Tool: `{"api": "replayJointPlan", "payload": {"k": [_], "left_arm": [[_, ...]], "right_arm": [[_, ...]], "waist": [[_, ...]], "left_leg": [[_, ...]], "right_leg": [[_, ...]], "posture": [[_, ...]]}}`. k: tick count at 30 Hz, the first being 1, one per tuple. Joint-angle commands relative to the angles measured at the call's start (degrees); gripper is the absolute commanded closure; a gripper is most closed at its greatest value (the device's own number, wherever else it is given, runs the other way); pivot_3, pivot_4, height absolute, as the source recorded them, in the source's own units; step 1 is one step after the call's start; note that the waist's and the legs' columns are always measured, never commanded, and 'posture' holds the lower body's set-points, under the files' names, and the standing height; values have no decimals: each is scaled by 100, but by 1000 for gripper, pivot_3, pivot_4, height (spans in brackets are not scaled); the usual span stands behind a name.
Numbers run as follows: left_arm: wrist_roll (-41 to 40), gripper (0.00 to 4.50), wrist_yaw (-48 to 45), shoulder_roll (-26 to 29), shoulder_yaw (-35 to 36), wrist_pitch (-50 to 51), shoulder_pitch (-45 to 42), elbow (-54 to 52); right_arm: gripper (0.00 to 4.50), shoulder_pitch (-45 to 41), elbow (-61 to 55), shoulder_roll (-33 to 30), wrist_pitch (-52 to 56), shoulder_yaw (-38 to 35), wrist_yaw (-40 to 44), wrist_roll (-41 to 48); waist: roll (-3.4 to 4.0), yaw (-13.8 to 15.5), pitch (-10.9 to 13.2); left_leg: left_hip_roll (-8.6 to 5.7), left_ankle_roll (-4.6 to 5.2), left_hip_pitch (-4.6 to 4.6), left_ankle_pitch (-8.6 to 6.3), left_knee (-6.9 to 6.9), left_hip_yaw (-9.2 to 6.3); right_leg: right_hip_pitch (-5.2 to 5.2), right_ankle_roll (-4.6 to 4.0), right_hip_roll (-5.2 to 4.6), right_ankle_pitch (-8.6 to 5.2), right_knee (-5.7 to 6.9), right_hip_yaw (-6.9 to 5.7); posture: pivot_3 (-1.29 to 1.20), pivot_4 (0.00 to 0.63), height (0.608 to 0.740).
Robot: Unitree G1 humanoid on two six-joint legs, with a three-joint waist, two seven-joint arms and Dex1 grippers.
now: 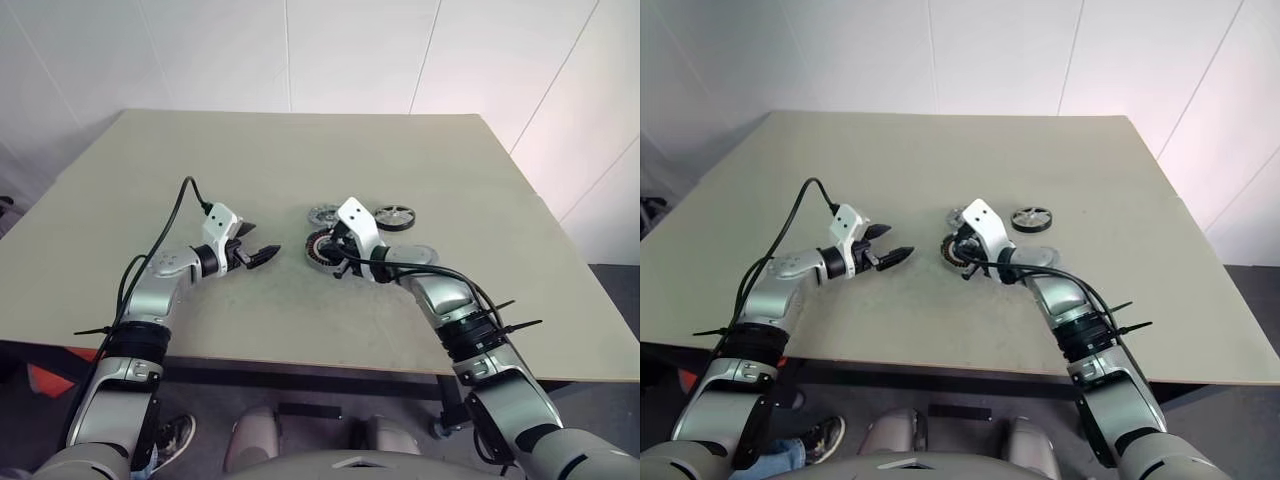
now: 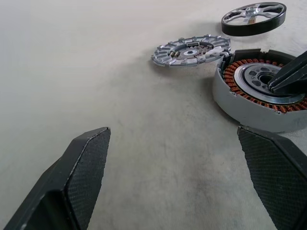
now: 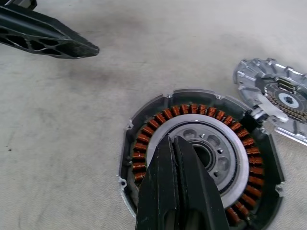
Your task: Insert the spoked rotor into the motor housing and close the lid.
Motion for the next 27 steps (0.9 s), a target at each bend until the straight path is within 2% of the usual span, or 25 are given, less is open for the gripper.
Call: {"api": "replayJointPlan", "payload": {"k": [1, 6, 9, 12, 15, 20, 27], "left_arm": [[-35, 0, -3, 9, 36, -71, -76, -151], [-33, 0, -21, -2, 23, -66, -96, -128], [-25, 0, -30, -14, 14, -76, -115, -101], [-25, 0, -49, -9, 14, -76, -112, -100], [-12, 0, -57, -1, 10, -68, -112, -95], [12, 0, -58, -6, -6, -77, -127, -73], [121, 0, -72, -7, -81, -150, -179, 27]], "right_arm": [[4467, -291, -669, -167, 101, -431, 32, 250], [4467, -436, -672, -374, 198, -880, -146, 339], [4467, -572, 195, -531, 154, -1351, -533, 287], [3881, -753, 876, -638, 411, -2008, -1100, 424], [2880, -986, 1264, -651, 787, -2696, -1631, 714], [2880, -1429, 1684, -499, 1720, -4386, -2341, 1939], [2880, -1800, 2380, -319, 2622, -5895, -3552, 2987]], "waist": [[0, 0, 1], [-1, -4, 1], [-1, -3, 1], [-1, 22, 1], [1, 2, 2], [2, -23, 3], [3, 3, 2]], "left_leg": [[0, 0, -5, 0, 0, 0], [2, 0, -7, 0, -3, 0], [1, 0, -6, 0, -2, 0], [-5, 0, -7, 0, 0, 1], [-7, -13, -9, 9, 0, 2], [2, -27, -9, 17, -8, 3], [0, -28, -6, 18, -8, 4]], "right_leg": [[-4, -1, 0, 0, 0, 0], [-9, -1, 1, 1, 1, 0], [-6, -1, 1, 1, 0, 0], [-4, -2, -3, 1, 0, 0], [-8, -2, -4, 1, 0, 1], [-20, -4, 5, 1, 7, 1], [-16, -5, 4, 1, 7, 1]], "posture": [[0, 0, 740], [0, 0, 740], [0, 0, 740], [0, 0, 740], [0, 0, 740], [0, 0, 740], [0, 0, 740]]}}
